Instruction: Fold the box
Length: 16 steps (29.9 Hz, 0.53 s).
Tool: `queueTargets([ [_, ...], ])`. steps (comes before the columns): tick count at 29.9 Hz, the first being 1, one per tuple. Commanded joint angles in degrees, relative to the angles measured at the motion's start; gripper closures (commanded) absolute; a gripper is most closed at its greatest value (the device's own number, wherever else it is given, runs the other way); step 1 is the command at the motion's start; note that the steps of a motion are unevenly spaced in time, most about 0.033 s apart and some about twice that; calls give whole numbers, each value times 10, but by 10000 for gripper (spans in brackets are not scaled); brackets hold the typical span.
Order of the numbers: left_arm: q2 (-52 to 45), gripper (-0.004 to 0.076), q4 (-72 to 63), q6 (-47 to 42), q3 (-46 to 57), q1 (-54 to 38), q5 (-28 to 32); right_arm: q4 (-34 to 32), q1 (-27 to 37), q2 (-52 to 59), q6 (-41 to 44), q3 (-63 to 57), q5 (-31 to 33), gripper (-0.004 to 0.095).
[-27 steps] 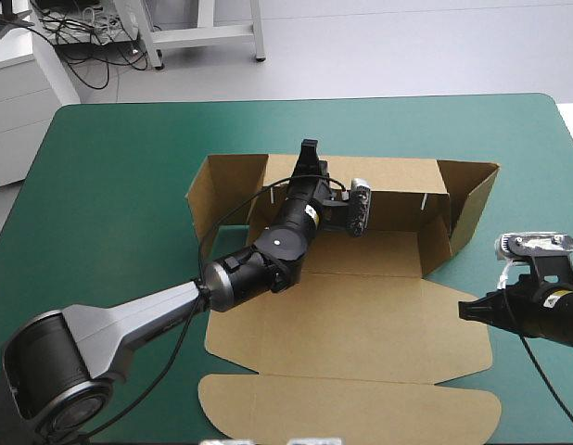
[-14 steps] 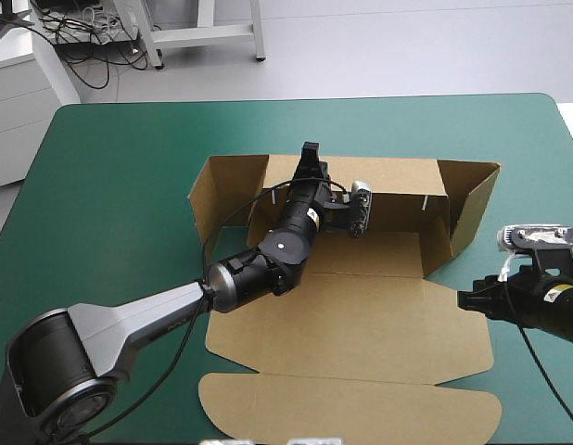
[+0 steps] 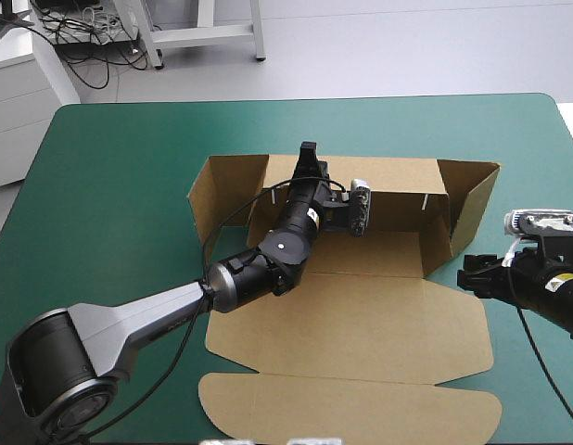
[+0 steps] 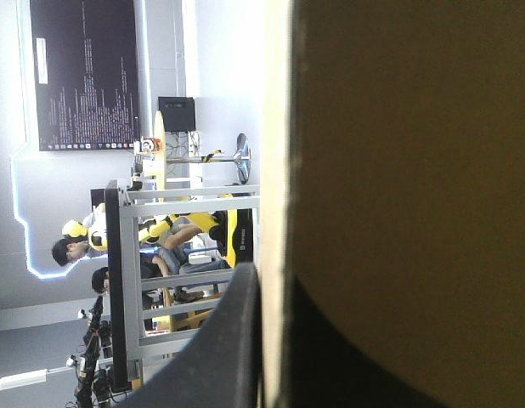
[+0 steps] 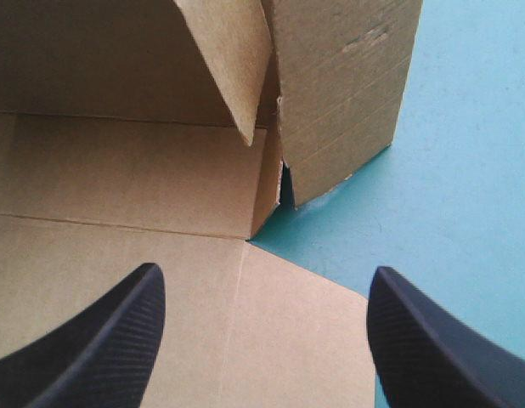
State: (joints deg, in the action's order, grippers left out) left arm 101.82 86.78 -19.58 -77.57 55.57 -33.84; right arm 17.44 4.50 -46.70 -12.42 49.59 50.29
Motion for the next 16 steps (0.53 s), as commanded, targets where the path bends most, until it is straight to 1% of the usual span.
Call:
queueTargets([
  [1,-26,734,19,-12,-14,5,-6,21,3,1,3,17,-59,275],
  [3,-26,734,19,-12,-14,5,-6,22,3,0,29,33,-72,278],
  [6,-26,734,19,-9,-14,5,-5,15,3,-18,33,89,-71,287],
  [11,-26,734,19,-9,-14,5,0,-31,3,-101,68,242,-29,305],
  [16,-26,734,17,-8,-14,5,0,-34,3,-215,73,384,7,306],
])
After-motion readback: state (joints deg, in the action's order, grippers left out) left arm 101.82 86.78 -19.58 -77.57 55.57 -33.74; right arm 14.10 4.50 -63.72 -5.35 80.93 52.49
